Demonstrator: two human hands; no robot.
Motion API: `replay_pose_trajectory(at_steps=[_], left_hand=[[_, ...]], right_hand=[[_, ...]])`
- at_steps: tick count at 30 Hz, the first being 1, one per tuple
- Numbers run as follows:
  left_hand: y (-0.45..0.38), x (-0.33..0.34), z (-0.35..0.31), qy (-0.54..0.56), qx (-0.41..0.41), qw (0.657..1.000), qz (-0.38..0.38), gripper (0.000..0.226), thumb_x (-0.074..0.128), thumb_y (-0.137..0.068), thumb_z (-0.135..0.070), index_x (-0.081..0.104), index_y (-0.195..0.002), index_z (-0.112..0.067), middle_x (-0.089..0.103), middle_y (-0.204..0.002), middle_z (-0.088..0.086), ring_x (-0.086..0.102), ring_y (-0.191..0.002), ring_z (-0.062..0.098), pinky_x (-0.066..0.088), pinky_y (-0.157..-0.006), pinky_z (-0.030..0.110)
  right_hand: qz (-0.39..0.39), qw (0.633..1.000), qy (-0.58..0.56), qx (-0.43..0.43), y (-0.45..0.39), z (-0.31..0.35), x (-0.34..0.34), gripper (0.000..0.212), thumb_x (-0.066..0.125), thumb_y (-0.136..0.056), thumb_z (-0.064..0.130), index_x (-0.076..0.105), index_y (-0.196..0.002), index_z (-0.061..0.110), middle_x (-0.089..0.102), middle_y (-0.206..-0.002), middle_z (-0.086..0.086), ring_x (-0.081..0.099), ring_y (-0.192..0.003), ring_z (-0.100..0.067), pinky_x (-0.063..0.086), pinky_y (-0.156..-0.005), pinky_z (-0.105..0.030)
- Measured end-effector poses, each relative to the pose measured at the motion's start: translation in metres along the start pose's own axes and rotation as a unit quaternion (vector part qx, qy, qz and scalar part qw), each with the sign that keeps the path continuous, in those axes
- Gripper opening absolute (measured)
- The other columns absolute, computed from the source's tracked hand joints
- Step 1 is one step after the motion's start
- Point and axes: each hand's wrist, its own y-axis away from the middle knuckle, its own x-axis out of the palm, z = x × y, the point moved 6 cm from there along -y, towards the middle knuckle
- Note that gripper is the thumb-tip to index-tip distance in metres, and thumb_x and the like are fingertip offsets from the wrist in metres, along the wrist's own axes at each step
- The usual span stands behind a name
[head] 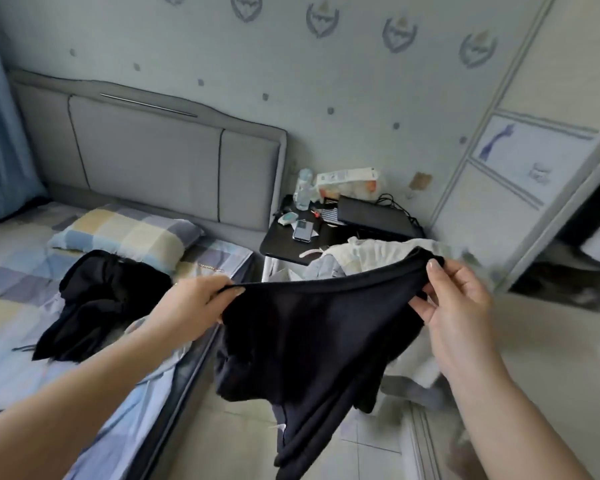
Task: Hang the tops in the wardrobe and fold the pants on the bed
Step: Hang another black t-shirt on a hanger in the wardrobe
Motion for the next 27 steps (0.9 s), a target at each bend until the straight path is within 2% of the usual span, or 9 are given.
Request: replay_pose_trajectory(at_steps=[2,3,5,8,10,14,18,22,27], left_hand=[[-0.010,0.034,-0.033,0.080,-0.007,0.997,0.011,0.023,0.060,-0.092,-0.021,0.063,-0.074,-0.034,0.065,-0.062,-0.018,0.059,-0.058,-0.003,0.042,-0.058,0.011],[-0.015,0.051,-0.049,0.158,-0.029,0.987,0.014,0.026,0.059,-0.092,-0.013,0.066,-0.078,-0.033,0.067,-0.063,-0.016,0.063,-0.061,0.000,0.048,-0.067,0.016],[-0.020,0.083,-0.080,0.344,-0.073,0.936,0.009,0.034,0.053,-0.093,0.003,0.069,-0.081,-0.024,0.070,-0.065,-0.007,0.068,-0.063,0.011,0.057,-0.074,0.030],[-0.025,0.125,-0.135,0.517,-0.079,0.852,0.036,0.028,0.049,-0.093,0.005,0.069,-0.084,-0.011,0.072,-0.067,0.003,0.069,-0.061,0.011,0.057,-0.061,0.022],[-0.031,0.146,-0.166,0.581,-0.080,0.807,0.064,0.018,0.052,-0.091,-0.001,0.067,-0.085,-0.007,0.071,-0.070,0.009,0.070,-0.064,0.015,0.057,-0.061,0.023],[-0.052,0.183,-0.226,0.634,-0.045,0.761,0.128,0.019,0.057,-0.078,-0.021,0.071,-0.080,-0.008,0.073,-0.083,0.016,0.072,-0.078,0.020,0.058,-0.067,0.028],[-0.086,0.221,-0.282,0.660,-0.007,0.730,0.177,0.025,0.053,-0.081,-0.025,0.074,-0.078,-0.012,0.074,-0.086,0.008,0.072,-0.081,0.013,0.057,-0.070,0.026],[-0.130,0.261,-0.335,0.673,0.027,0.696,0.248,0.031,0.052,-0.088,-0.034,0.076,-0.094,-0.016,0.072,-0.106,0.005,0.069,-0.097,0.013,0.055,-0.078,0.026],[-0.200,0.309,-0.387,0.721,0.022,0.612,0.323,0.028,0.057,-0.087,-0.038,0.076,-0.088,-0.017,0.072,-0.091,0.001,0.069,-0.084,0.011,0.055,-0.076,0.026]], right_hand=[[-0.021,1.000,0.009,-0.009,-0.004,0.013,-0.045,0.030,0.057,-0.094,0.015,0.067,-0.068,0.027,0.068,-0.073,0.009,0.065,-0.072,-0.003,0.055,-0.062,-0.023],[-0.033,0.999,0.011,-0.010,-0.005,0.019,-0.069,0.029,0.056,-0.094,0.014,0.067,-0.070,0.027,0.069,-0.074,0.009,0.065,-0.072,-0.002,0.055,-0.062,-0.022],[-0.058,0.998,0.013,-0.015,-0.006,0.030,-0.109,0.021,0.055,-0.094,0.014,0.065,-0.078,0.024,0.070,-0.077,0.008,0.066,-0.075,-0.003,0.056,-0.064,-0.023],[-0.102,0.994,0.029,-0.023,-0.008,0.045,-0.166,0.014,0.056,-0.094,0.015,0.064,-0.084,0.019,0.069,-0.080,0.005,0.065,-0.079,-0.007,0.057,-0.067,-0.025],[-0.126,0.991,0.042,-0.026,-0.008,0.054,-0.198,0.014,0.056,-0.094,0.016,0.065,-0.084,0.018,0.070,-0.083,0.002,0.065,-0.082,-0.010,0.057,-0.068,-0.025],[-0.185,0.980,0.063,-0.035,-0.012,0.067,-0.258,0.010,0.057,-0.094,0.019,0.065,-0.092,0.015,0.070,-0.089,-0.001,0.068,-0.086,-0.012,0.056,-0.067,-0.024],[-0.224,0.968,0.100,-0.060,-0.028,0.081,-0.300,0.011,0.056,-0.095,0.019,0.066,-0.091,0.017,0.069,-0.090,0.000,0.067,-0.087,-0.013,0.056,-0.067,-0.024],[-0.240,0.956,0.142,-0.095,-0.058,0.093,-0.321,0.024,0.055,-0.095,0.017,0.070,-0.078,0.025,0.071,-0.085,0.002,0.068,-0.083,-0.012,0.055,-0.066,-0.023],[-0.285,0.931,0.190,-0.125,-0.107,0.105,-0.345,0.019,0.056,-0.094,0.021,0.069,-0.081,0.026,0.072,-0.087,-0.001,0.069,-0.086,-0.016,0.056,-0.072,-0.028]])
